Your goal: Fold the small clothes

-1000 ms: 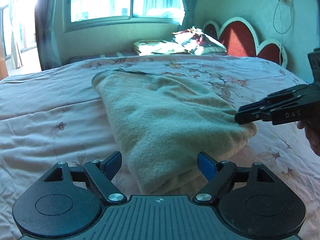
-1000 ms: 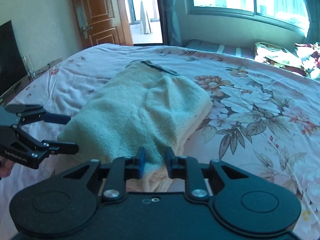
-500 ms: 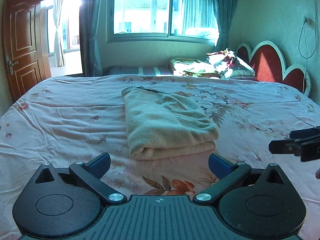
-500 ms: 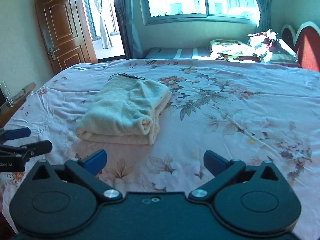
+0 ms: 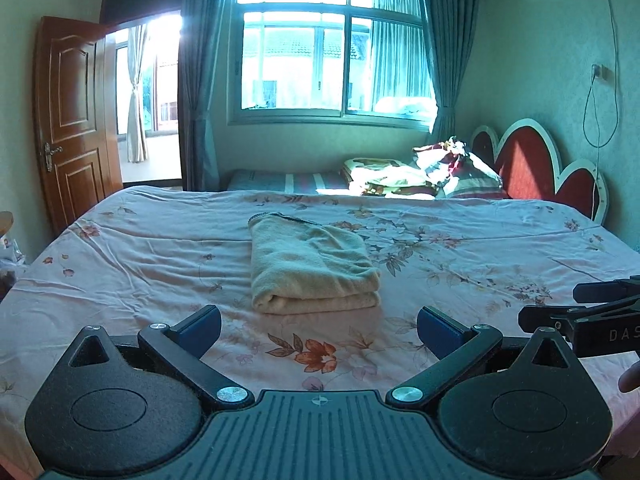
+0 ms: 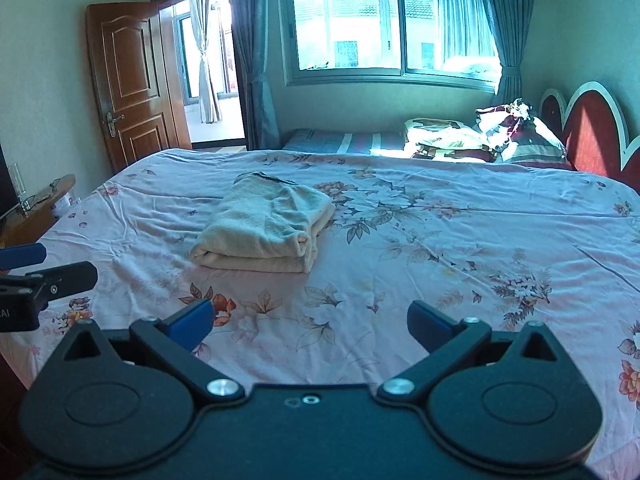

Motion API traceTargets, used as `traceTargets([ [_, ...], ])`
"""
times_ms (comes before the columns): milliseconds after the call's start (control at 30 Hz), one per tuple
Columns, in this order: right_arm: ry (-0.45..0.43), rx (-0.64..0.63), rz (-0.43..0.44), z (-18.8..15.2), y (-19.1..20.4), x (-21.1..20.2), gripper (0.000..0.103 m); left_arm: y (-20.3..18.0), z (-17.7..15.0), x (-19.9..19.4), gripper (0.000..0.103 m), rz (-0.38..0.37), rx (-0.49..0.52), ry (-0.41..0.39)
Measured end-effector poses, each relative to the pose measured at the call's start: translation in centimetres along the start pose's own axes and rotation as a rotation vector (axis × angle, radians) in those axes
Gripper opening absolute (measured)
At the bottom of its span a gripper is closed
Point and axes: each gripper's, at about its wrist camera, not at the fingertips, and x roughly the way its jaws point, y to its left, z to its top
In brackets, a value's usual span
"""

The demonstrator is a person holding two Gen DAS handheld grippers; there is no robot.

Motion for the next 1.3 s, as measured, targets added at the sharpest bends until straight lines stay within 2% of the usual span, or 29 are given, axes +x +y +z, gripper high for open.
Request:
traceTargets([
  [400, -0.059, -0.014, 0.0, -0.5, 0.9, -3.8, 0.102, -0.6, -0.7, -3.2, 0.103, -0.007, -0.032, -0.03],
  [1300, -0.067, -0.013, -0.002, -0.5, 1.3, -3.7, 0.102, -0.6, -0.5, -3.1, 0.103, 0.005, 0.004, -0.048],
])
